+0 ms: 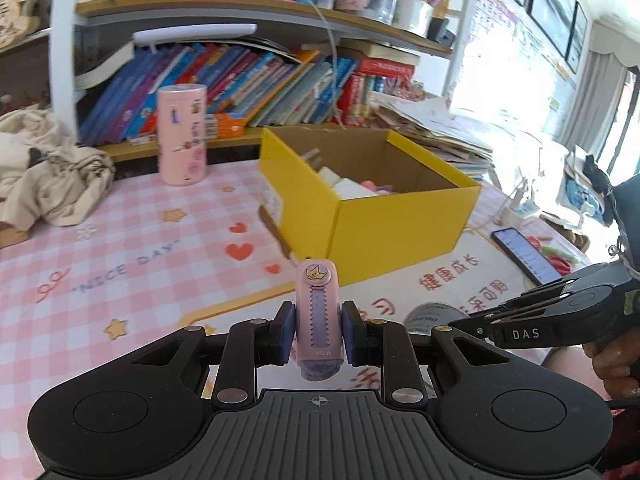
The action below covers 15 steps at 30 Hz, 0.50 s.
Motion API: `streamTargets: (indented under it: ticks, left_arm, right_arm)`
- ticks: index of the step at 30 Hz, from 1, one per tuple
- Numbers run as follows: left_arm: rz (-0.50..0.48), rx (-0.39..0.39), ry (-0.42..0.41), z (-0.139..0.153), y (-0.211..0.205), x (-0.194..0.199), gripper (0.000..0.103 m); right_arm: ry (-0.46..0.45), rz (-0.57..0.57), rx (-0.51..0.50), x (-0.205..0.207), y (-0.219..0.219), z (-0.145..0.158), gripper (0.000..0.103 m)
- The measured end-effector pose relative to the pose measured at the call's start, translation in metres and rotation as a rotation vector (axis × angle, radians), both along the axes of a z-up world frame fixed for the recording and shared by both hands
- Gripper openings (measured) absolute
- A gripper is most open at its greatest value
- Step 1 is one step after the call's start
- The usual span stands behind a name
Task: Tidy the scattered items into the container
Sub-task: 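Carry both held items over the open yellow box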
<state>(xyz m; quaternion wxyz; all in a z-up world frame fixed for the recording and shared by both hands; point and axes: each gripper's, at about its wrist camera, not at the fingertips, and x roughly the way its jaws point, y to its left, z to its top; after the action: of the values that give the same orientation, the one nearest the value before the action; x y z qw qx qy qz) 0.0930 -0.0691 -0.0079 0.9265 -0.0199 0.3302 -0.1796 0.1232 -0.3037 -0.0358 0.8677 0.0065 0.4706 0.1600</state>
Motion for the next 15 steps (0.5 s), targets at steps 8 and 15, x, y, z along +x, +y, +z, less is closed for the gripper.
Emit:
streamTargets:
  ticks: [8, 15]
  left_arm:
    - [-0.074, 0.006, -0.011, 0.004, -0.038, 0.016, 0.023]
    - [-0.095, 0.008, -0.003, 0.002, -0.062, 0.029, 0.023]
  right_arm:
    - [-0.002, -0.048, -0.003, 0.01, -0.036, 0.001, 0.007]
    - [0.006, -0.064, -0.004, 0.022, -0.062, -0.001, 0.007]
